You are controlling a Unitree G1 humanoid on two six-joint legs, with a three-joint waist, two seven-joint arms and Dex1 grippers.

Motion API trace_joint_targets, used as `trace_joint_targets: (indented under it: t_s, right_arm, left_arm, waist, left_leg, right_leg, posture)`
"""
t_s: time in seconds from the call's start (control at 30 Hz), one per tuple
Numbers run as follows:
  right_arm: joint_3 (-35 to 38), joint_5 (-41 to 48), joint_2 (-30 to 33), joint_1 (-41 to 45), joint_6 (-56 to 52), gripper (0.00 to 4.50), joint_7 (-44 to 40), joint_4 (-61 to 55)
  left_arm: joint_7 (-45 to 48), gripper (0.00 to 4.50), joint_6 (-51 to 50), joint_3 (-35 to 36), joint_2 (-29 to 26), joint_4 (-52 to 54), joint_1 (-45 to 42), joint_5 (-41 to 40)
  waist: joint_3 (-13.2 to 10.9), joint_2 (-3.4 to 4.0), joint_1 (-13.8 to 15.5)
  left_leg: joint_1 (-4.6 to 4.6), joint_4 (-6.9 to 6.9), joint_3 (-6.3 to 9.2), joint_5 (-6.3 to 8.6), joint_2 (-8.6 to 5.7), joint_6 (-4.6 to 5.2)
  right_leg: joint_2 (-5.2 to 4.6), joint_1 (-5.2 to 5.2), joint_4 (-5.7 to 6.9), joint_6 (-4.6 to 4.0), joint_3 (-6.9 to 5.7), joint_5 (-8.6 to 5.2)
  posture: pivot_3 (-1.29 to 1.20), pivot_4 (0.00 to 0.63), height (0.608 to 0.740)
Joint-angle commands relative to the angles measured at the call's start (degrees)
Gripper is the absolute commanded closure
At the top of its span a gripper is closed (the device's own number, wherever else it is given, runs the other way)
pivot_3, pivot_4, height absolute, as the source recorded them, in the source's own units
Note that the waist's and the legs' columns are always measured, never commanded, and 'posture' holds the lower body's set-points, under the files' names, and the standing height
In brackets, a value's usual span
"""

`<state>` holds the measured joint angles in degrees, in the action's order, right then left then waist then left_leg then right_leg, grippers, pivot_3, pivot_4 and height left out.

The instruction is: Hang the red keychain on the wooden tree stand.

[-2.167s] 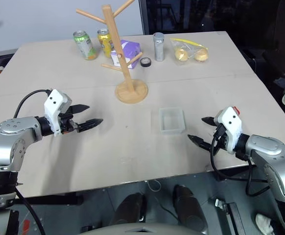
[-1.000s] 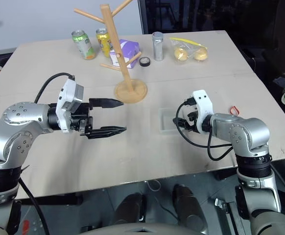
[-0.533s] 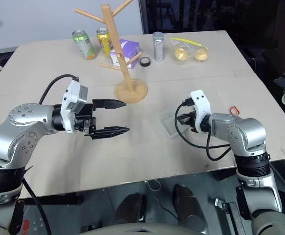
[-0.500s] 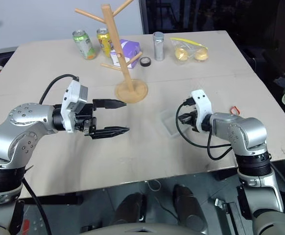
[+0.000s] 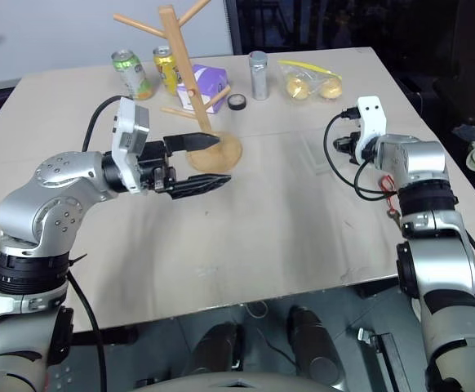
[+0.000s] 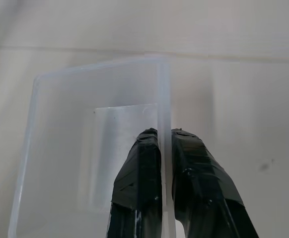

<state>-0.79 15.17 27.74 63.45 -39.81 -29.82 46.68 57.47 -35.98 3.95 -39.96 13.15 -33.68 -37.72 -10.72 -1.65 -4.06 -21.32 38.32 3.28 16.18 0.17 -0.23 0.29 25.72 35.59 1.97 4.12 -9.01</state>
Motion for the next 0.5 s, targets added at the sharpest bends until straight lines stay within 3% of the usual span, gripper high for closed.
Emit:
trace_joint_targets:
  t_s: [0.03,0.27,0.3,0.33,0.37,0.5]
  right_arm:
    - [1.1,-2.6,0.3,4.6,7.0,4.47,-2.0,8.7]
    - [2.6,-5.1,-0.7,9.3,11.2,4.47,-4.7,20.3]
    - [2.8,-5.5,-0.8,9.4,11.8,3.65,-4.8,21.0]
    - [3.1,-5.8,-0.9,9.5,12.2,3.61,-4.7,21.6]
    - [3.2,-6.1,-0.9,9.5,12.7,3.29,-4.9,22.0]
    - [3.6,-7.0,-0.2,9.7,13.1,1.39,-6.0,22.0]
  left_arm:
    - [-0.4,0.0,1.4,0.7,0.1,0.3,-0.7,0.6]
    - [-0.7,0.0,1.4,0.7,0.5,1.0,-0.3,0.5]
    - [-0.8,0.0,1.4,0.7,0.6,1.2,-0.2,0.5]
    - [-0.9,0.0,1.3,0.7,0.6,1.3,-0.1,0.5]
    - [-0.9,0.0,1.3,0.7,0.7,1.4,-0.1,0.5]
    - [-1.1,0.0,1.5,0.8,0.7,1.4,-0.2,0.6]
  waist:
    - [0.0,0.0,0.0]
    - [0.0,0.01,-0.1]
    - [0.0,0.01,-0.1]
    - [0.0,0.01,-0.1]
    - [0.0,0.01,-0.1]
    - [0.0,0.01,-0.1]
  left_leg:
    - [0.0,-0.01,0.01,0.0,0.0,0.0]
    - [-0.01,0.0,0.03,0.0,-0.02,0.0]
    - [0.0,0.0,0.03,0.0,-0.02,0.0]
    - [0.0,0.0,0.04,0.0,-0.02,0.0]
    - [0.0,0.0,0.05,0.0,-0.02,0.0]
    - [0.0,0.0,0.05,0.0,-0.02,0.0]
  right_leg:
    - [0.0,0.0,0.0,-0.01,0.0,0.0]
    - [-0.01,0.0,0.01,-0.18,0.01,0.11]
    - [0.0,0.0,0.03,-0.18,0.01,0.11]
    - [0.0,0.0,0.03,-0.18,0.0,0.11]
    - [0.0,0.0,0.04,-0.18,0.0,0.11]
    - [0.0,0.0,0.04,-0.18,0.0,0.11]
  posture:
    - [0.0,0.15,0.74]
    - [0.0,0.15,0.74]
    - [0.0,0.15,0.74]
    - [0.0,0.15,0.74]
    - [0.0,0.15,0.74]
    - [0.0,0.15,0.74]
